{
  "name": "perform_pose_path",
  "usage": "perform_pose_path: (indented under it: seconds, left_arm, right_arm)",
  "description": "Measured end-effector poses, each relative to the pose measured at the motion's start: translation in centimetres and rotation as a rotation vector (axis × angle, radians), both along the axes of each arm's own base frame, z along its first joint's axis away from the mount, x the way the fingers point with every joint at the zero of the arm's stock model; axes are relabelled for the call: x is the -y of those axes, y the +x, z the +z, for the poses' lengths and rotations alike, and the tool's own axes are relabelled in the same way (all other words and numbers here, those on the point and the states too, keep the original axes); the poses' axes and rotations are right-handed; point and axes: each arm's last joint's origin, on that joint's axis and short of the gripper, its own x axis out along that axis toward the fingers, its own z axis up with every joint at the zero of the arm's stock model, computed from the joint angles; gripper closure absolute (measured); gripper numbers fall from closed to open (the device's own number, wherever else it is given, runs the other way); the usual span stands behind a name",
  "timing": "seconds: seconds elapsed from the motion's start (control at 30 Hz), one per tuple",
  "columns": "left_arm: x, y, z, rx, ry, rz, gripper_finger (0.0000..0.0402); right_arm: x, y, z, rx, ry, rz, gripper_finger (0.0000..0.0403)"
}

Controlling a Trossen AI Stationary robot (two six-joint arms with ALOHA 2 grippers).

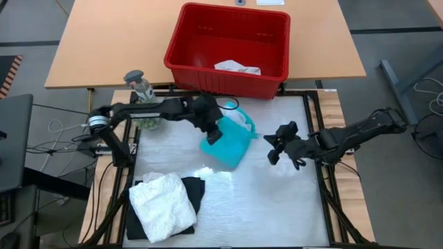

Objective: Fold Laundry from Bin
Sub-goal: Stack the blue shorts on top of the white dress

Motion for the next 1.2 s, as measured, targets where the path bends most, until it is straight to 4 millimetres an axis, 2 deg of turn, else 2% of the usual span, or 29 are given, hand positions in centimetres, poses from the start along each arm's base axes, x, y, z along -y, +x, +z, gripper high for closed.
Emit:
perform_pose_path:
  seconds: [0.13, 0.43, 0.6, 0.9, 1.07, 1.2]
  left_arm:
    - [0.8, -2.4, 2.5, -0.021, 0.053, 0.014, 0.0401]
    - [3.0, -8.7, 5.9, -0.191, 0.156, -0.005, 0.0401]
    - [4.5, -11.6, 7.5, -0.221, 0.218, -0.009, 0.0401]
    - [6.7, -16.2, 9.2, -0.312, 0.384, 0.008, 0.0401]
    - [8.1, -17.7, 9.7, -0.343, 0.535, -0.019, 0.0401]
    - [9.3, -18.4, 9.8, -0.347, 0.577, -0.039, 0.0401]
  right_arm:
    - [0.3, 0.0, 0.0, -0.004, -0.004, -0.011, 0.0378]
    - [0.0, 1.1, -0.9, -0.058, -0.031, -0.003, 0.0378]
    - [-0.1, 1.4, -1.2, -0.068, -0.033, -0.002, 0.0378]
    - [-0.1, 1.5, -1.0, -0.041, -0.025, -0.002, 0.0378]
    - [-0.1, 1.7, -0.8, -0.015, -0.017, -0.002, 0.0378]
    - [-0.2, 1.7, -0.7, -0.003, -0.014, -0.002, 0.0378]
